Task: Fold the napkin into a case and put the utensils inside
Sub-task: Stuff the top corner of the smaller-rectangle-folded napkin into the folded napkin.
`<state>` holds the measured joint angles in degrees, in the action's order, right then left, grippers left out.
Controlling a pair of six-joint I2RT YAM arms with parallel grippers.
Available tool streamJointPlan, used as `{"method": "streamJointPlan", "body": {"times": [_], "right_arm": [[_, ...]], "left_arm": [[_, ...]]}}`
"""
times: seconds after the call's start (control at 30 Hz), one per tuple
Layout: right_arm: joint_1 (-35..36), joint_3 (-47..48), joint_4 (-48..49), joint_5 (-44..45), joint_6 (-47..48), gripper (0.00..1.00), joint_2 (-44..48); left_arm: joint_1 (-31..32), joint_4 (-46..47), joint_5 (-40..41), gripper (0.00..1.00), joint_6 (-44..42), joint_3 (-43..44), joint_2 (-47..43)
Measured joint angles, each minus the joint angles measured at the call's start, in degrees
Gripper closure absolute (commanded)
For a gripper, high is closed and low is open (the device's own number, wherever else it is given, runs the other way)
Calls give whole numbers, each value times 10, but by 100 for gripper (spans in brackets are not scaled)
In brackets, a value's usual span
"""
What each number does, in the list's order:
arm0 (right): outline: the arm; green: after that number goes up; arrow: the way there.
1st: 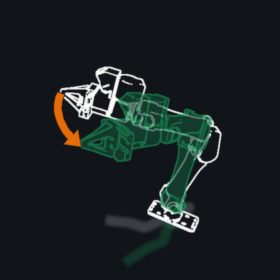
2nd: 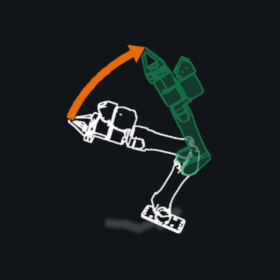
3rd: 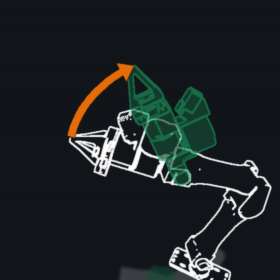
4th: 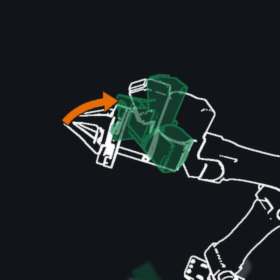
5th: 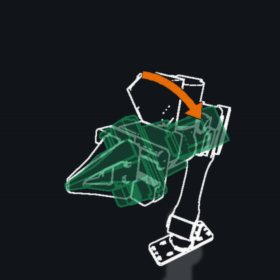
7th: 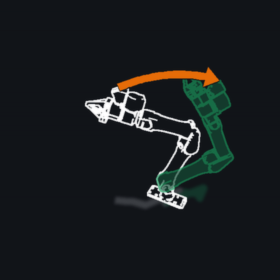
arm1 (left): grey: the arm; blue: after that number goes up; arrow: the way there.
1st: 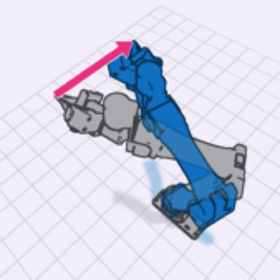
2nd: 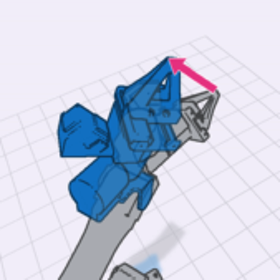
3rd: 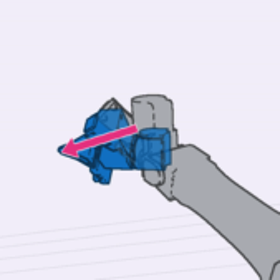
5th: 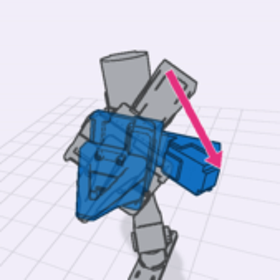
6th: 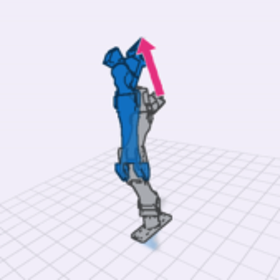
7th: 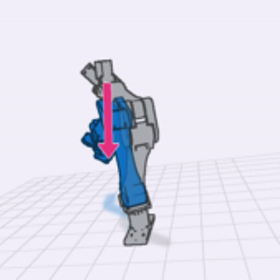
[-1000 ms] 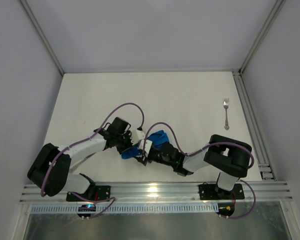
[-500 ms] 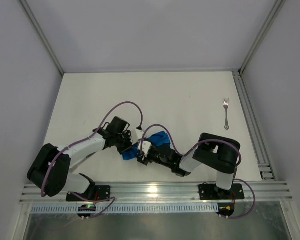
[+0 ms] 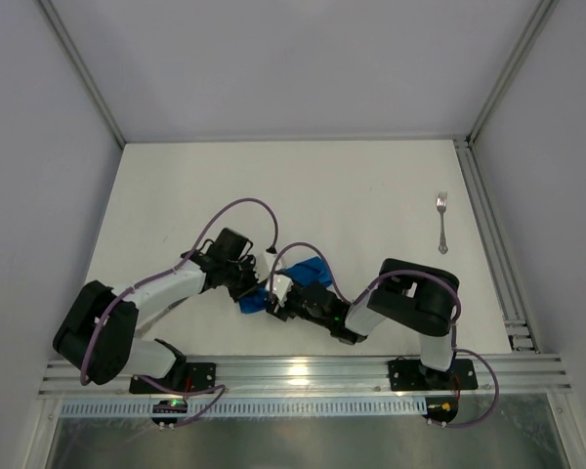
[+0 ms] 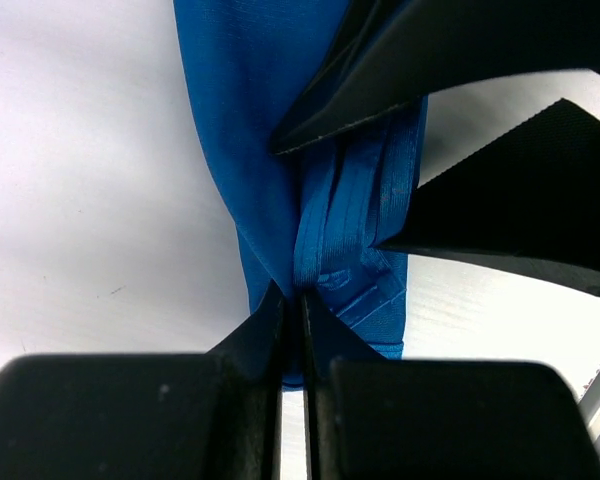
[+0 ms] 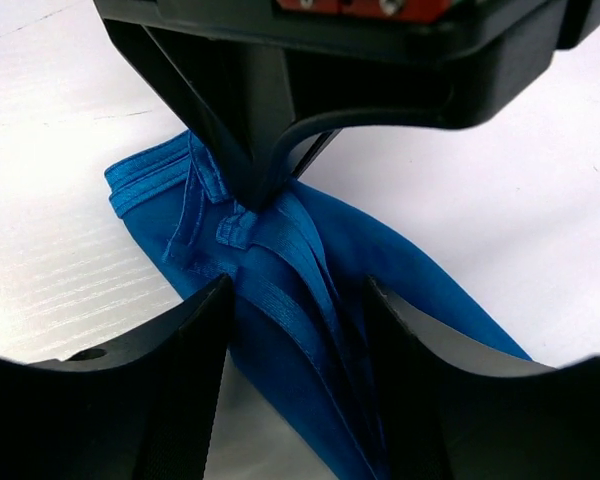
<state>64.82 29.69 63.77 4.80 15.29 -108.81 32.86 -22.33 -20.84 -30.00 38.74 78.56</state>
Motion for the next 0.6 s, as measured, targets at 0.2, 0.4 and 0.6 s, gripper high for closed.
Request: {"method": "streamJointPlan", "body": {"times": [0.2,0.4,0.6], "right_arm": [[0,0,-6,9,-10,67,-1],[0,3,-13,18,-19,69,-1],[1,4,-29,19,-25,69,9]], "left_arm": [[-4,2,-3,90,2,0,0],[-7,3,-10,72,5,0,0],[-7,26,-15,67,6,-10,0]]}}
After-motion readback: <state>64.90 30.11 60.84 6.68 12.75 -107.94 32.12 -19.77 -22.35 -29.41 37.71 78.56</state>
